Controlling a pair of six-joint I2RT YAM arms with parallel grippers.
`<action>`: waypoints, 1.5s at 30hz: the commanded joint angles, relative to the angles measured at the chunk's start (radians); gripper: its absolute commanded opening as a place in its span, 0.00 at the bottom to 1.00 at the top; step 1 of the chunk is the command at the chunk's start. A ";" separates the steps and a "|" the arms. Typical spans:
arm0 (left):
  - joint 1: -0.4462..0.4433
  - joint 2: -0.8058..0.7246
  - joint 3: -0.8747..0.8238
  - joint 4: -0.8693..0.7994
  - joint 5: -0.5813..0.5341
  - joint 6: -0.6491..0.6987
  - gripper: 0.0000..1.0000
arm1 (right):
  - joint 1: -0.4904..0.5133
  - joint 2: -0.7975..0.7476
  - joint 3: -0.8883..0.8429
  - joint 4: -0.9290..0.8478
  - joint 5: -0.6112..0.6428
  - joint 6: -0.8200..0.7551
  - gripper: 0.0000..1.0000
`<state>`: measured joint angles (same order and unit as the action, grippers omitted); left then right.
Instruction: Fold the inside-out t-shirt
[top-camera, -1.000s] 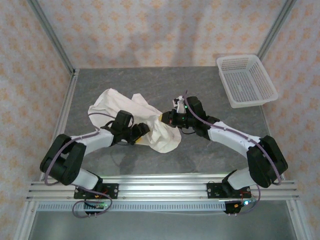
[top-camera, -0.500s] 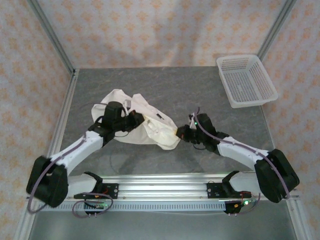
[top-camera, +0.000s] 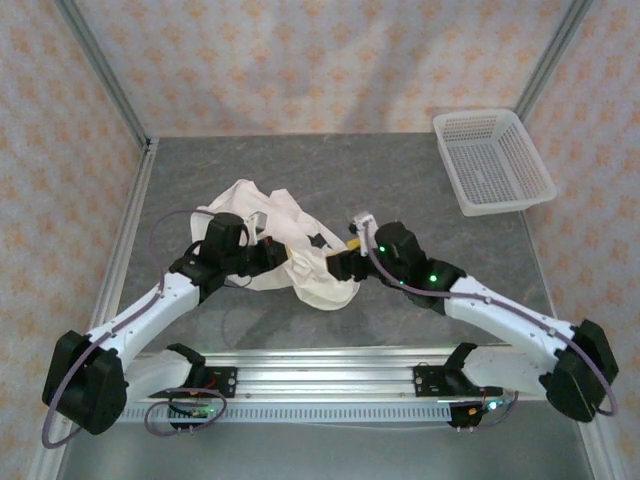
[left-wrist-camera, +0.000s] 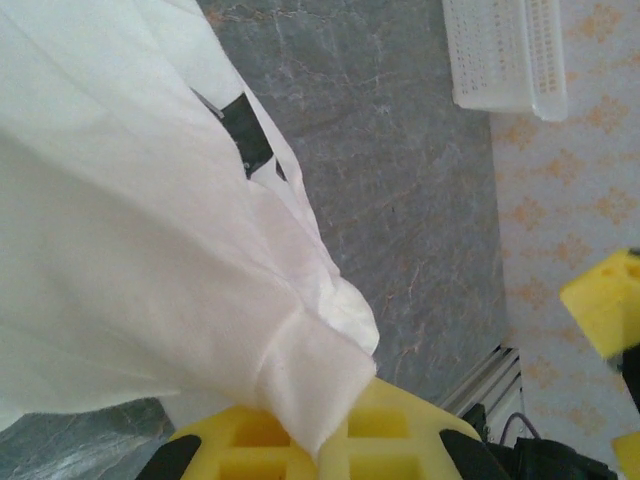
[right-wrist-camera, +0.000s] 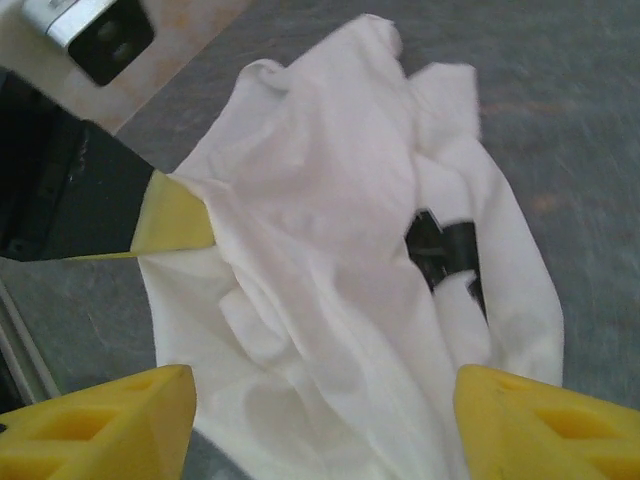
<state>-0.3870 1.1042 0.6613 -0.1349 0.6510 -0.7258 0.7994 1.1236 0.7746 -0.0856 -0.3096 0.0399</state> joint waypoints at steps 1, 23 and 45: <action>-0.010 -0.035 0.051 -0.066 0.007 0.064 0.00 | 0.006 0.160 0.100 -0.025 -0.105 -0.283 0.69; 0.021 0.023 0.019 -0.168 -0.329 0.130 0.33 | -0.016 0.133 0.114 0.315 -0.519 0.294 0.00; -0.075 -0.147 0.111 -0.278 -0.152 0.391 0.66 | -0.092 0.186 0.145 0.328 -0.481 0.412 0.00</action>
<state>-0.4263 0.8734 0.7685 -0.4412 0.4534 -0.4053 0.7097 1.3083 0.8646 0.2161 -0.7494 0.4419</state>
